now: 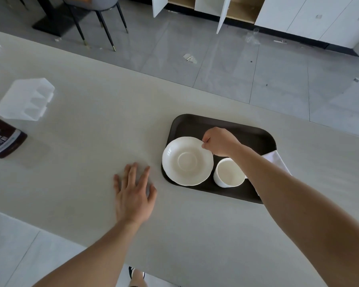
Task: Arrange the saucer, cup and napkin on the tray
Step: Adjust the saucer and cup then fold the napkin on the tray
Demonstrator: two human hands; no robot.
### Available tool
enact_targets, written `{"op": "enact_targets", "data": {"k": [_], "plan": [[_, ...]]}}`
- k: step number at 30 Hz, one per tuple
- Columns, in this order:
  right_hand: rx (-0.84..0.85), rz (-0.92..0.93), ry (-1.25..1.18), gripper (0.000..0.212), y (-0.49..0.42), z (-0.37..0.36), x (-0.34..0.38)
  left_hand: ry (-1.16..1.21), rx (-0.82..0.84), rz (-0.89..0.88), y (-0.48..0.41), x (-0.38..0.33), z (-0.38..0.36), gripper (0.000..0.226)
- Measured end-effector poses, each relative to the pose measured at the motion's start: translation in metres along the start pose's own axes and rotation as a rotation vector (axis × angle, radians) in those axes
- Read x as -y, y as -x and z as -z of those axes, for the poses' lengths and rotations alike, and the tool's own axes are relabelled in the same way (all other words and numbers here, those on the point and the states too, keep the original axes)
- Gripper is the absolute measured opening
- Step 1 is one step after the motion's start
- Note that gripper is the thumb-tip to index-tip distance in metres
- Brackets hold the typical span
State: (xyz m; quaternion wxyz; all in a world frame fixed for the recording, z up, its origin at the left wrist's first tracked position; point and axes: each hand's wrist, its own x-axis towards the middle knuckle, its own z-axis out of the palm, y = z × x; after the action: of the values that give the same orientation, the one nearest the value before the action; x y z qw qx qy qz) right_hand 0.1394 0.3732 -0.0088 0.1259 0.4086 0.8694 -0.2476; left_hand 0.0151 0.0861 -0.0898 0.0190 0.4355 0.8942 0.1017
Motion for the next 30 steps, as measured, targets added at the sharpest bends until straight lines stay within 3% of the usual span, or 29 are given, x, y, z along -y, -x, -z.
{"op": "enact_targets", "data": {"k": [7, 17, 30], "plan": [[0.007, -0.024, -0.092, 0.005, -0.007, -0.003, -0.001, 0.007, -0.020, -0.003, 0.000, 0.001, -0.004, 0.053], [-0.099, -0.146, -0.304, 0.011, -0.015, 0.001, -0.012, 0.001, -0.010, -0.008, 0.000, 0.003, -0.007, 0.054], [-0.226, -0.369, -0.743, 0.009, -0.022, 0.001, -0.023, -0.003, 0.024, 0.007, 0.000, 0.001, -0.003, 0.055]]}}
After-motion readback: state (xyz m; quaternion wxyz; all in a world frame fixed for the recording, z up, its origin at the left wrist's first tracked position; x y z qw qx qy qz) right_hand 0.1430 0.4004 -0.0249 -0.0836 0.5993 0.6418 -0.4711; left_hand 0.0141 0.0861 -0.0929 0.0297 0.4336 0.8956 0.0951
